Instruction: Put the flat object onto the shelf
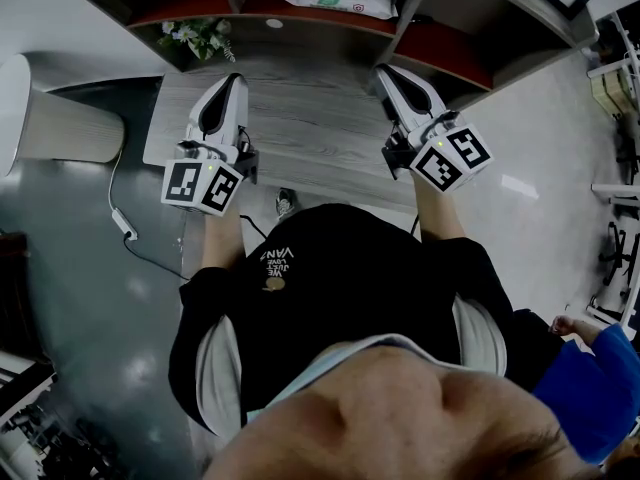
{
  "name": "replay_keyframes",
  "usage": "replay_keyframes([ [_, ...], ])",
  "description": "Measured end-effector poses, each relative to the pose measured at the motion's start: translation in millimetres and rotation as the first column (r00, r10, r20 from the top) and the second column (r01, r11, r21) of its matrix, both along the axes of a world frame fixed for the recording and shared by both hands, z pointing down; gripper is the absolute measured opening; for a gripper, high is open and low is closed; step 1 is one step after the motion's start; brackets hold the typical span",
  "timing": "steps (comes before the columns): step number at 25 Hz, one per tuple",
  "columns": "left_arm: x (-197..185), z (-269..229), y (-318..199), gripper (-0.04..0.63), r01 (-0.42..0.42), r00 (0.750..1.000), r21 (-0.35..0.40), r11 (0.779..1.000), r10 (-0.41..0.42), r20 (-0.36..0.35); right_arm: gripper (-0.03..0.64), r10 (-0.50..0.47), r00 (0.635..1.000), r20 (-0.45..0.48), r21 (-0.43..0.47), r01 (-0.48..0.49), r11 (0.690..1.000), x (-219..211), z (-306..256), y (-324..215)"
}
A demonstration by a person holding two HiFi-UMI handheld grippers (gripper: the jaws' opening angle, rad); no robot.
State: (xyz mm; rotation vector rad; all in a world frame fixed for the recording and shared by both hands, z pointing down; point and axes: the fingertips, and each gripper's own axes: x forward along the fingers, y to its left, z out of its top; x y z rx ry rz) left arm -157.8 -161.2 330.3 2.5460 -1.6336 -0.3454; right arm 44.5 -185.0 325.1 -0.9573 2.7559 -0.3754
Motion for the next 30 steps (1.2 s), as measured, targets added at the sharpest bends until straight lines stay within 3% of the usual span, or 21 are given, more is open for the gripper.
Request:
replay_keyframes([
  [30, -6.5, 17.2, -0.5, 0.002, -0.006, 1.000, -0.052, 0.999, 0.006, -0.015, -0.003, 0.002, 1.000, -0.014, -0.031, -0.002, 1.000, -8.7, 14.7, 1.3],
])
